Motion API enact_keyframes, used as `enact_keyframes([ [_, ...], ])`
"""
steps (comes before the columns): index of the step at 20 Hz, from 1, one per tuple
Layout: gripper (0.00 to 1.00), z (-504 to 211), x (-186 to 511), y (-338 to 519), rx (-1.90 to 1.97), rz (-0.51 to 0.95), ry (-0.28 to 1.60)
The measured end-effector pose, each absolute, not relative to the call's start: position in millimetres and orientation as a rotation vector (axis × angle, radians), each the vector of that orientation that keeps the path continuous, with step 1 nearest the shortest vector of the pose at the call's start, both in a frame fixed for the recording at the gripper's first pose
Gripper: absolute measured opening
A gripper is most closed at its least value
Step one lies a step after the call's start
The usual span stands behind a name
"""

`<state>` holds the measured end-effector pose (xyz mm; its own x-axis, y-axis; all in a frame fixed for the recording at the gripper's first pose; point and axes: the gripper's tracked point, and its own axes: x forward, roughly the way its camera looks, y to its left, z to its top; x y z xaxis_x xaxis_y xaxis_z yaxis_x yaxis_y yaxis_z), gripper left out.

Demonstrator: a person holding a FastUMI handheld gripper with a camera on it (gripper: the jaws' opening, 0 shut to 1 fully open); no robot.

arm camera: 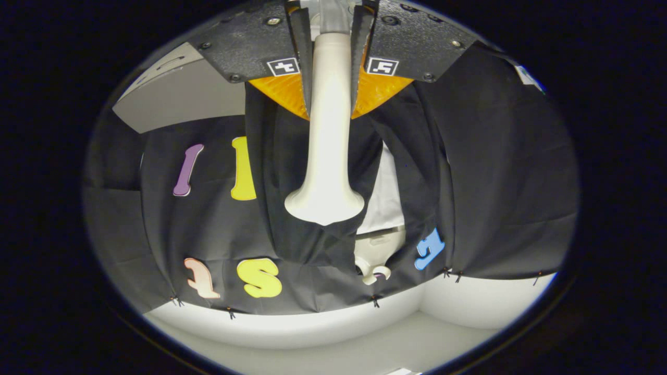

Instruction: Iron the clothes twice with a garment steamer, once on the left side and once on the right side.

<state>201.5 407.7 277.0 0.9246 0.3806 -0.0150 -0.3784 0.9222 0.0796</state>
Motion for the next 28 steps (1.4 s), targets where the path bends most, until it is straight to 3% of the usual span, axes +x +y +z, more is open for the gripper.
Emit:
enact_keyframes([
  [28,0.34,75.4,190.8,415.7,-0.029,0.381,0.335],
])
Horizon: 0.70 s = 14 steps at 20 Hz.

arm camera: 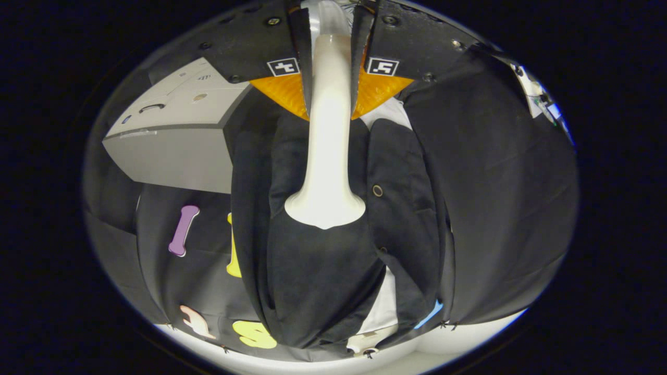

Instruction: Iron the clothes twice with a garment steamer, once on the left side and once on the right side.

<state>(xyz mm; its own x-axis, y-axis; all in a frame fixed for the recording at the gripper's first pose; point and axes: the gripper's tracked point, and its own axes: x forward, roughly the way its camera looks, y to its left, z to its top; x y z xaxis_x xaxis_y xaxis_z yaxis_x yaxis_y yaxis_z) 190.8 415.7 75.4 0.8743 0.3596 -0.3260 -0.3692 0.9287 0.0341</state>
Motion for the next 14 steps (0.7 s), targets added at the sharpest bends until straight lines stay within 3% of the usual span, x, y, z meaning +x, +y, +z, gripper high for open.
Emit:
enact_keyframes([
  [14,0.34,-0.7,182.6,411.0,-0.042,0.374,0.47],
])
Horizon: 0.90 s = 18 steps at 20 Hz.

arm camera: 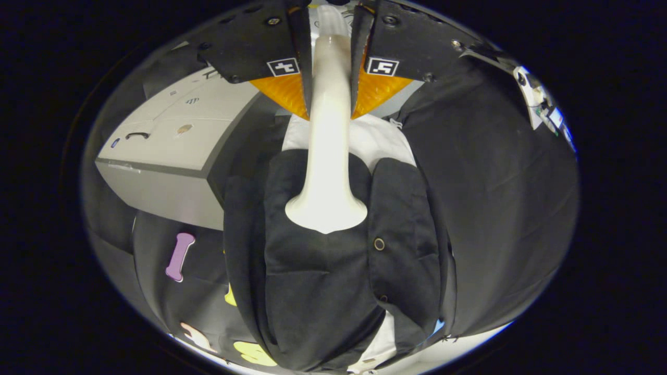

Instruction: Iron the clothes twice with a garment steamer, once on the left side and once on the right side.

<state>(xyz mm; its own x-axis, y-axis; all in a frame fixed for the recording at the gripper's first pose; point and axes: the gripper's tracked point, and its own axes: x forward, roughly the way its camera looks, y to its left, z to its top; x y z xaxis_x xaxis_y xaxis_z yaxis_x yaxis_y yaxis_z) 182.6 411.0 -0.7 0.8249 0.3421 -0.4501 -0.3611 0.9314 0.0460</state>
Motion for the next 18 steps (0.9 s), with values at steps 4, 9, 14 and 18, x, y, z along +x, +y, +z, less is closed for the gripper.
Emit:
enact_keyframes([
  [4,0.34,16.9,175.6,404.7,-0.027,0.366,0.449],
  [9,0.34,89.7,158.1,404.7,-0.006,0.379,0.326],
  [14,0.34,180.0,136.2,426.0,0.018,0.429,0.173],
  [18,0.33,242.7,125.4,466.4,0.023,0.476,0.076],
])
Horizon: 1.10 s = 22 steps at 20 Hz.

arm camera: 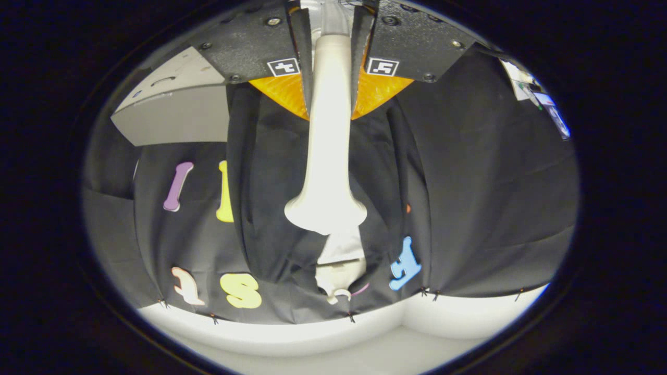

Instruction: Iron the clothes twice with a garment steamer, once on the left side and once on the right side.

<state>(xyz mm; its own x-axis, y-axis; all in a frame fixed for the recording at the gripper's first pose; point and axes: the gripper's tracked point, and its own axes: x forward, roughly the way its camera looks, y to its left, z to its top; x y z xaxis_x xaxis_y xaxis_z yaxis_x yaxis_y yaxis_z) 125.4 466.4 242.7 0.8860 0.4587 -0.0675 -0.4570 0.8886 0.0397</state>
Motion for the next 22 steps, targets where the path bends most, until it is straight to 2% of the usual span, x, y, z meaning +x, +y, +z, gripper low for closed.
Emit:
enact_keyframes([
  [4,0.34,287.5,113.8,514.9,0.006,0.525,0.002],
  [8,0.34,301.5,109.3,564.3,-0.032,0.559,-0.027],
  [15,0.34,286.5,133.1,617.9,-0.091,0.546,0.008],
  [22,0.34,264.6,153.6,619.1,-0.101,0.51,0.058],
])
